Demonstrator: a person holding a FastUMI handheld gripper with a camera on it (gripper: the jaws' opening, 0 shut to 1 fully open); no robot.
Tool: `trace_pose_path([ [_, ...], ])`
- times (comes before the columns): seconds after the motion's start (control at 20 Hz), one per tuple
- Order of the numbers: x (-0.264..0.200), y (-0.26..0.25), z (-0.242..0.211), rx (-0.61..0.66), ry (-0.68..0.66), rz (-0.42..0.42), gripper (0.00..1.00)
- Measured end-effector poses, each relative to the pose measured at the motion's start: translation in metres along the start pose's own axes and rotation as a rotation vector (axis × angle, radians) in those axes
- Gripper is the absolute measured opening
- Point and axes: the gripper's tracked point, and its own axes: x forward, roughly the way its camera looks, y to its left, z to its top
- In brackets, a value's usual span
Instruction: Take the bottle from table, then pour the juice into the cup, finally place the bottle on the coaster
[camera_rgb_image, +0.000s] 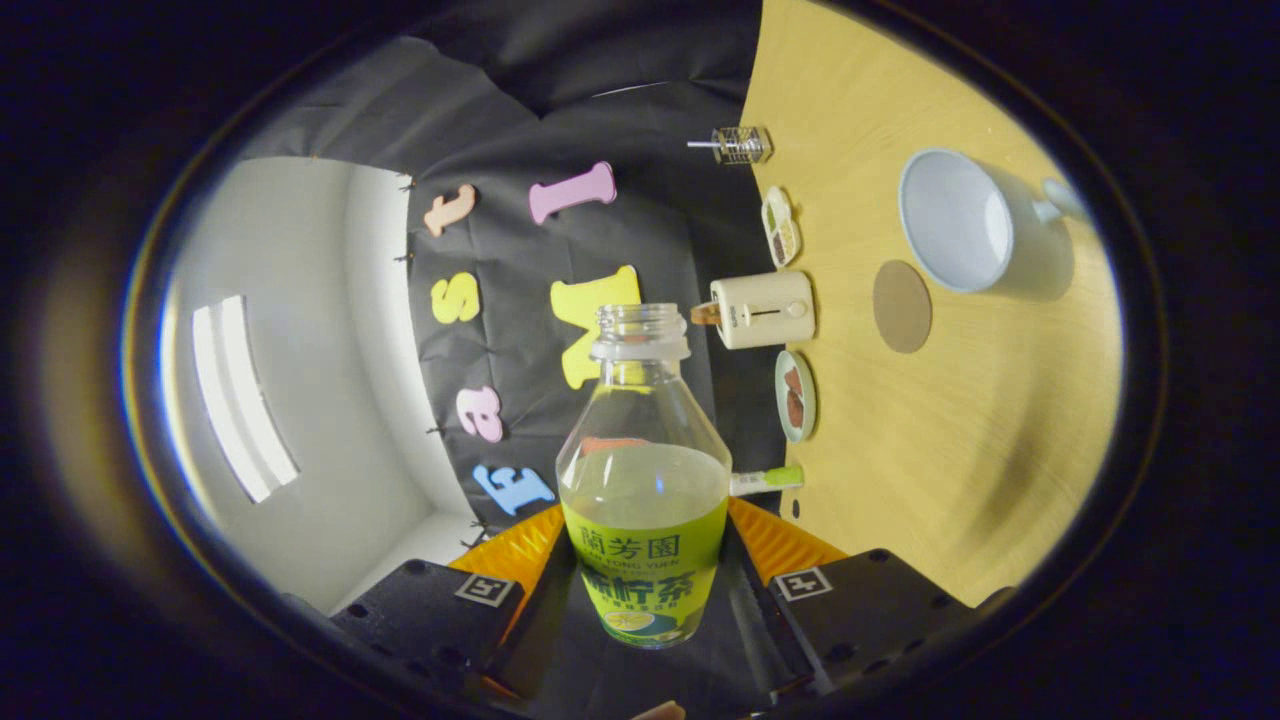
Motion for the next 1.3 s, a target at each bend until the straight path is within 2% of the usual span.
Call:
trace_pose_path([
  [0.1,0.004,0.000,0.008,0.039,-0.017,0.031,0.79],
  [0.25,0.005,-0.010,0.011,0.097,-0.023,0.035,0.79],
  [1.3,-0.003,0.013,0.025,0.230,-0.048,0.081,0.79],
])
